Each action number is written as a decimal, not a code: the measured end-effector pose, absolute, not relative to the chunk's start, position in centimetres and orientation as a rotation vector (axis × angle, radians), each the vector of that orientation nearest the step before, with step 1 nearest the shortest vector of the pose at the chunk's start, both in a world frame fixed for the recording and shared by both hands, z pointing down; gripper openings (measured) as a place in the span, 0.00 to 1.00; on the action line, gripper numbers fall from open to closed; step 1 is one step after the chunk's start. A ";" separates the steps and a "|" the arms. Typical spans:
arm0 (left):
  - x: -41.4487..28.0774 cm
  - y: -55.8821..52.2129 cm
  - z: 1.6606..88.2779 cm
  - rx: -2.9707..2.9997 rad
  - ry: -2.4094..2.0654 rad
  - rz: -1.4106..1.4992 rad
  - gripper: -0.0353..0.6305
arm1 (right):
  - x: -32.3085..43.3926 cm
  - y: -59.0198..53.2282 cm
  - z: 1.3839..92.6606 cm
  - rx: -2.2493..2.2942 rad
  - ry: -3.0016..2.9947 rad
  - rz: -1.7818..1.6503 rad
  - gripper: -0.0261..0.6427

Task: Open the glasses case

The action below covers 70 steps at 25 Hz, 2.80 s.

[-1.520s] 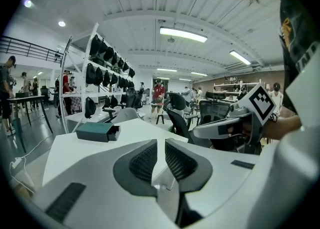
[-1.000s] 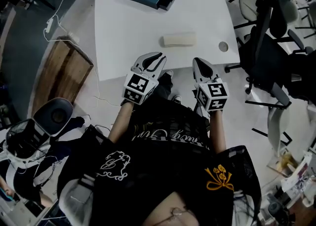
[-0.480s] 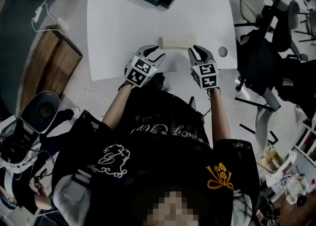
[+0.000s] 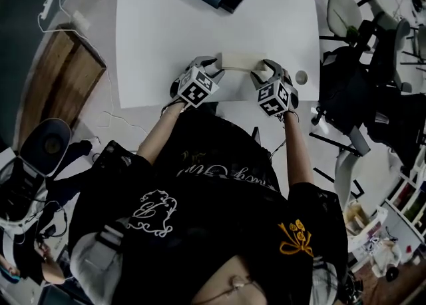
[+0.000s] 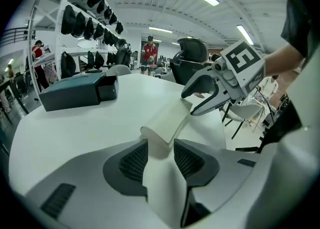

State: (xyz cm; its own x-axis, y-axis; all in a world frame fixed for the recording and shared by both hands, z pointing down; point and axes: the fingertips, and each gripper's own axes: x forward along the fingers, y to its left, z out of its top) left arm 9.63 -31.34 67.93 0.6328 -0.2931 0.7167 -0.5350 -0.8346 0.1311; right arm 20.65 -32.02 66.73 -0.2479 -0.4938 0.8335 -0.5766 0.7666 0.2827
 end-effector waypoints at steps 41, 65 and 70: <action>10.6 -34.9 70.0 2.668 -0.494 1.364 0.31 | 23.0 -43.1 64.8 1.164 -1.888 0.273 0.17; 13.6 -29.7 55.8 2.765 -0.682 0.826 0.31 | 24.1 -29.2 53.8 1.544 -2.179 0.509 0.22; 14.7 -26.2 52.1 2.823 -0.676 0.723 0.31 | 22.8 -25.3 49.6 1.568 -2.278 0.468 0.20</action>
State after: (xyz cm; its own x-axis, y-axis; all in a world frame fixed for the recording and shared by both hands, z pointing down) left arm 14.73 -26.18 52.10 0.7822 -0.3882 0.4873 -0.4606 -0.8870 0.0328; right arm 22.77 -25.33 49.64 -0.3363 -0.8275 0.4496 -0.9378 0.3382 -0.0790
